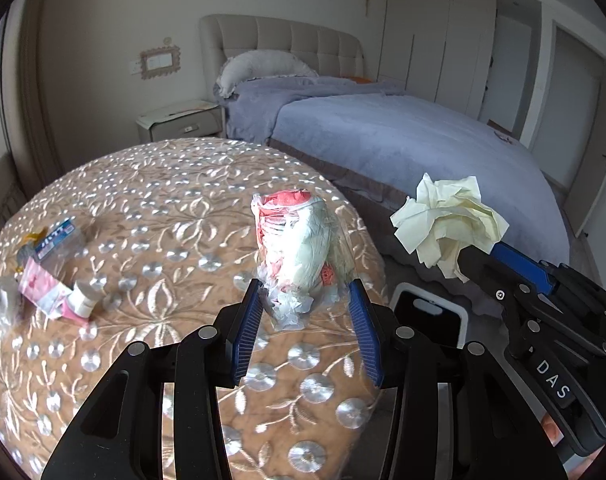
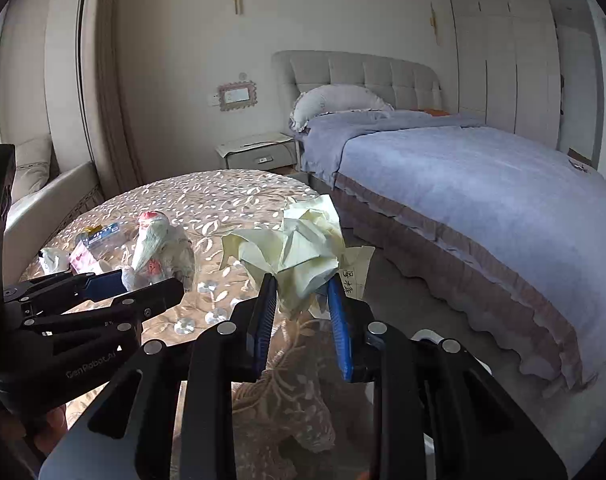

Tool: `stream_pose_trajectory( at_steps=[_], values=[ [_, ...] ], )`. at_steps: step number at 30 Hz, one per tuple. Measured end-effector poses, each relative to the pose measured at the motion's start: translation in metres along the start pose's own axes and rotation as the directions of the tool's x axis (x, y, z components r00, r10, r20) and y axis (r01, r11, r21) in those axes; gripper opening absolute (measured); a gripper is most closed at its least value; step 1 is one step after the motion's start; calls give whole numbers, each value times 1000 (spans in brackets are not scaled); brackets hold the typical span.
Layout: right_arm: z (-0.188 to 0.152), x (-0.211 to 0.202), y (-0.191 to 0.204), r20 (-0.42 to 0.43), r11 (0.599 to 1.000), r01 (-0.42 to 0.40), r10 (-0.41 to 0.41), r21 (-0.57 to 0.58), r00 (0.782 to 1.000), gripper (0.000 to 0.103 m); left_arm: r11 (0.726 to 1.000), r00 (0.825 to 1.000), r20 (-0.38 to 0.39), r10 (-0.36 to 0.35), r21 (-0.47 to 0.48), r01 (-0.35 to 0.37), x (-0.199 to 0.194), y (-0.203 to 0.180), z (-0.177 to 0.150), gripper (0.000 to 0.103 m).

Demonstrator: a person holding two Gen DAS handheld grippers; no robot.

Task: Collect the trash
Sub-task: 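Carry the bag and yellow tissue with both tools over the white bin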

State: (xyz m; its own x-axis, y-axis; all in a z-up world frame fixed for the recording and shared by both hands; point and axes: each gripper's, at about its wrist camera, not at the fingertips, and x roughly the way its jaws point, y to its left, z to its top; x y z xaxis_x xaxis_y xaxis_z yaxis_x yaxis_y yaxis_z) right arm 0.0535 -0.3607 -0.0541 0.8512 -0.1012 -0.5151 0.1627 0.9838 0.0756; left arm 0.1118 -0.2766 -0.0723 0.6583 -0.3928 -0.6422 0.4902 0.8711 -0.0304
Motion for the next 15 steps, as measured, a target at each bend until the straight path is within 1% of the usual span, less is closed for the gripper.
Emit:
stream_pose_trajectory(
  at_steps=[3, 4, 8, 12, 15],
  values=[
    [-4, 1, -13, -5, 1000, 18, -18, 24, 1000, 28, 999, 1000, -7, -5, 36, 5, 9, -17, 3, 44],
    [-5, 1, -17, -7, 999, 25, -25, 30, 1000, 28, 999, 1000, -5, -19, 40, 20, 11, -22, 3, 44],
    [-8, 2, -32, -14, 997, 53, -52, 60, 999, 28, 997, 999, -19, -39, 66, 40, 22, -39, 4, 44],
    [-14, 4, -48, -23, 993, 78, -76, 89, 997, 28, 994, 998, -39, -44, 99, 48, 36, -55, 5, 44],
    [-18, 5, -61, -34, 990, 99, -96, 105, 995, 28, 991, 996, -58, -61, 119, 67, 47, -67, 5, 44]
  ],
)
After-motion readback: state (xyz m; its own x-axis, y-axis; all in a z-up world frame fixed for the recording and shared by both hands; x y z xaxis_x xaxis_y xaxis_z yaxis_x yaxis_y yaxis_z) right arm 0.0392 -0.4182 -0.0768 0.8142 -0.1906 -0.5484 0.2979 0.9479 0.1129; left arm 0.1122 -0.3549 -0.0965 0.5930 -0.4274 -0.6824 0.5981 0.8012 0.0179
